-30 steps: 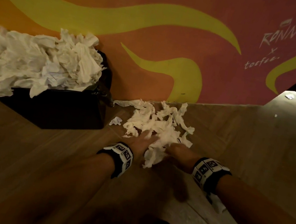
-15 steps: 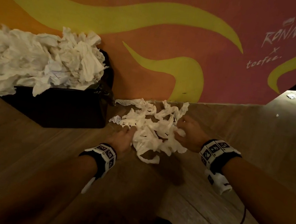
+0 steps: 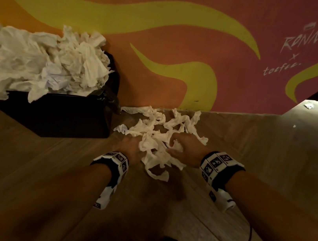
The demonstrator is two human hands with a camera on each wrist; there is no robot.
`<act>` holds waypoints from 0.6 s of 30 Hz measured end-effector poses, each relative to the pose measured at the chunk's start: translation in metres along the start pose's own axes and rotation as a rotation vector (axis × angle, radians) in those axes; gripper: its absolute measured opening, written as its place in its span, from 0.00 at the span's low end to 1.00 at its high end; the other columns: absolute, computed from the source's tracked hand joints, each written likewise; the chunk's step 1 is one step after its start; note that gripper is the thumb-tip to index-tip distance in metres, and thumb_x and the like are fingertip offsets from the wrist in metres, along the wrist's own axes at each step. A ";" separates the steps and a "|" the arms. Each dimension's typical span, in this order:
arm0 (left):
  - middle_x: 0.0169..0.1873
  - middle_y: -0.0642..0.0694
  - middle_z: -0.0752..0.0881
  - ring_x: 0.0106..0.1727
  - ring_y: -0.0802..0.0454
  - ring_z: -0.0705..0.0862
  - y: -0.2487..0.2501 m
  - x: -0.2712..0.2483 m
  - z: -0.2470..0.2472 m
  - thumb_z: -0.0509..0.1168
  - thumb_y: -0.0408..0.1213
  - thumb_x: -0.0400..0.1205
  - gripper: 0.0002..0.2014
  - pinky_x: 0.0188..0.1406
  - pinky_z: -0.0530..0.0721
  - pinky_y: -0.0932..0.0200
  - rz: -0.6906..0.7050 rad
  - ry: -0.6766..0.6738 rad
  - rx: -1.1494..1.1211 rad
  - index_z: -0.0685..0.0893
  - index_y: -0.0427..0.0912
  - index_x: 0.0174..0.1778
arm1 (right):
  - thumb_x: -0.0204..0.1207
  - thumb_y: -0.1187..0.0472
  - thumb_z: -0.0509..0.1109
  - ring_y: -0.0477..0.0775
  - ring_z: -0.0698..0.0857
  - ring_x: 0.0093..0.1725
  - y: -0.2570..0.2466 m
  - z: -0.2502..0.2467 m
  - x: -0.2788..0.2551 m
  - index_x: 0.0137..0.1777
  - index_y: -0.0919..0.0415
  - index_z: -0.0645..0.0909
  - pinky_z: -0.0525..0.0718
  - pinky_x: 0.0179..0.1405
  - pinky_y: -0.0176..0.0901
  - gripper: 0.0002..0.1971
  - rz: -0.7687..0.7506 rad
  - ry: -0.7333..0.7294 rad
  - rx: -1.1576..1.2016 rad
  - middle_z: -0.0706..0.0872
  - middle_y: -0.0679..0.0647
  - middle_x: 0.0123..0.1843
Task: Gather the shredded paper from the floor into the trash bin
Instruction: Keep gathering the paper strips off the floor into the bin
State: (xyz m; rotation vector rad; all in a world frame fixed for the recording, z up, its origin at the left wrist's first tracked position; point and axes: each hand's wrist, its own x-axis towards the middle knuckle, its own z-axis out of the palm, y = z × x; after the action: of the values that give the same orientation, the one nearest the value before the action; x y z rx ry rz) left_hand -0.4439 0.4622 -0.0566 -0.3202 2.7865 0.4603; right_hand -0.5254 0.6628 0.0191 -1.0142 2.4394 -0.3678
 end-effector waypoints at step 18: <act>0.29 0.47 0.84 0.31 0.56 0.82 -0.039 -0.047 -0.046 0.62 0.59 0.81 0.25 0.34 0.79 0.60 -0.244 0.382 -1.024 0.80 0.41 0.29 | 0.79 0.54 0.68 0.60 0.77 0.67 -0.017 0.062 0.030 0.70 0.51 0.76 0.76 0.61 0.48 0.19 -0.011 -0.326 -0.246 0.76 0.56 0.68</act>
State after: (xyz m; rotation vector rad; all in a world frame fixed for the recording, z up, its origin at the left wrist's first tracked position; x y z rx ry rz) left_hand -0.4015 0.4179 -0.0107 -1.0230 2.5192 1.8909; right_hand -0.5014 0.6257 -0.0362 -1.0922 2.2167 0.0945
